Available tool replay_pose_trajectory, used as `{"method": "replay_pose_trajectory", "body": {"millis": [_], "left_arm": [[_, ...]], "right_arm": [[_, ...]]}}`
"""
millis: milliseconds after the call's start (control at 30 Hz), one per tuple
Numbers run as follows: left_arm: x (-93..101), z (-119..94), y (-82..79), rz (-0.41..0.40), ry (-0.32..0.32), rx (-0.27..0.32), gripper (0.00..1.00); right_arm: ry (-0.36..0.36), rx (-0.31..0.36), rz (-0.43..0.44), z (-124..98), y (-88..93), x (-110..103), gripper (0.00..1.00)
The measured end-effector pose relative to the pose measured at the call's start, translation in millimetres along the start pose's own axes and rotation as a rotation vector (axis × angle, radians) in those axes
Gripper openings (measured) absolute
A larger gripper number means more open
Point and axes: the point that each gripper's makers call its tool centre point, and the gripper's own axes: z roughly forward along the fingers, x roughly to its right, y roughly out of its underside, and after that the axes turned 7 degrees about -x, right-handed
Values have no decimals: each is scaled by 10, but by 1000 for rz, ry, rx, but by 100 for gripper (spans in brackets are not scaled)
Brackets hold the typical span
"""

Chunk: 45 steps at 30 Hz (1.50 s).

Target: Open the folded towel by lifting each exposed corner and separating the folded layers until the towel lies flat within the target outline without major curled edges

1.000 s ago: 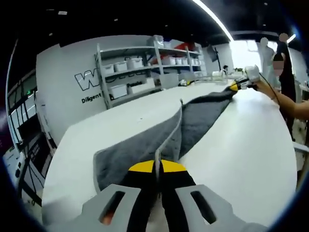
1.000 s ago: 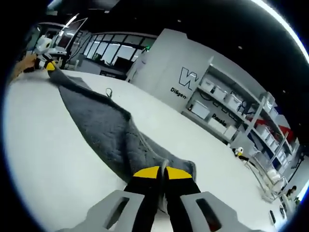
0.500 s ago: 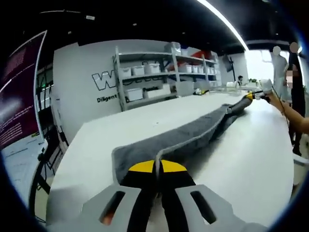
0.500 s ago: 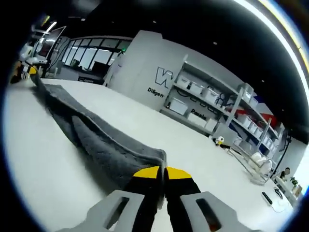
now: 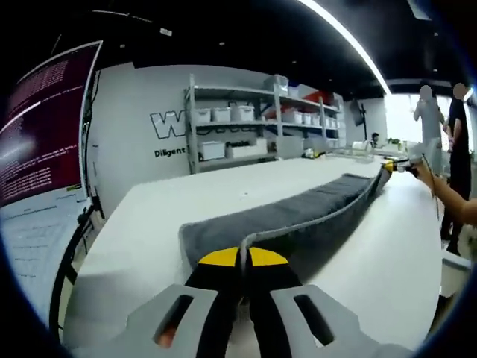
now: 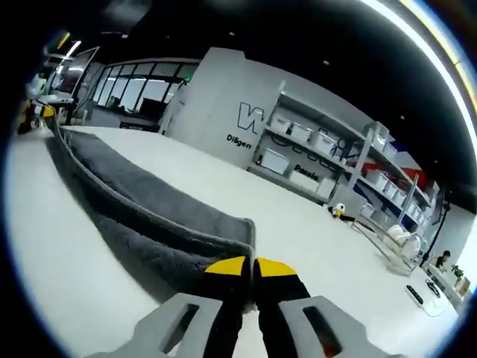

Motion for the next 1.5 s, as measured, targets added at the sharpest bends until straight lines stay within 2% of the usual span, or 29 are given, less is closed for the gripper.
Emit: {"method": "replay_pose_trajectory", "body": {"millis": [333, 400, 533, 733, 867, 933, 1000, 1067, 1133, 1267, 1333, 1500], "left_arm": [[130, -180, 129, 0, 43, 7, 2], [186, -187, 192, 6, 60, -12, 2], [247, -152, 331, 33, 72, -57, 2], [248, -118, 461, 42, 78, -91, 3], [240, -113, 508, 39, 78, -101, 5], [245, -125, 506, 32, 82, -94, 11], [273, -153, 511, 24, 93, -92, 19], [300, -178, 516, 19, 103, -92, 28], [327, -201, 520, 16, 111, -92, 32], [446, -263, 516, 24, 159, -88, 40], [540, -300, 509, 18, 188, -82, 51], [704, -349, 511, 25, 231, -103, 81]], "right_arm": [[-30, -29, -32, -185, 184, -58, 1], [-34, -38, -39, -214, 227, -62, 2], [-47, -109, -68, -199, 416, -96, 3], [-74, -138, -65, -197, 557, -158, 4], [-82, -154, -61, -232, 608, -176, 11], [-91, -168, -69, -271, 641, -196, 18], [-99, -180, -76, -328, 666, -205, 20], [-101, -192, -74, -363, 679, -198, 27], [-103, -207, -69, -399, 695, -188, 37], [-110, -228, -88, -515, 719, -225, 43], [-155, -247, -91, -560, 744, -310, 52], [-175, -267, -71, -664, 735, -362, 62]]}}
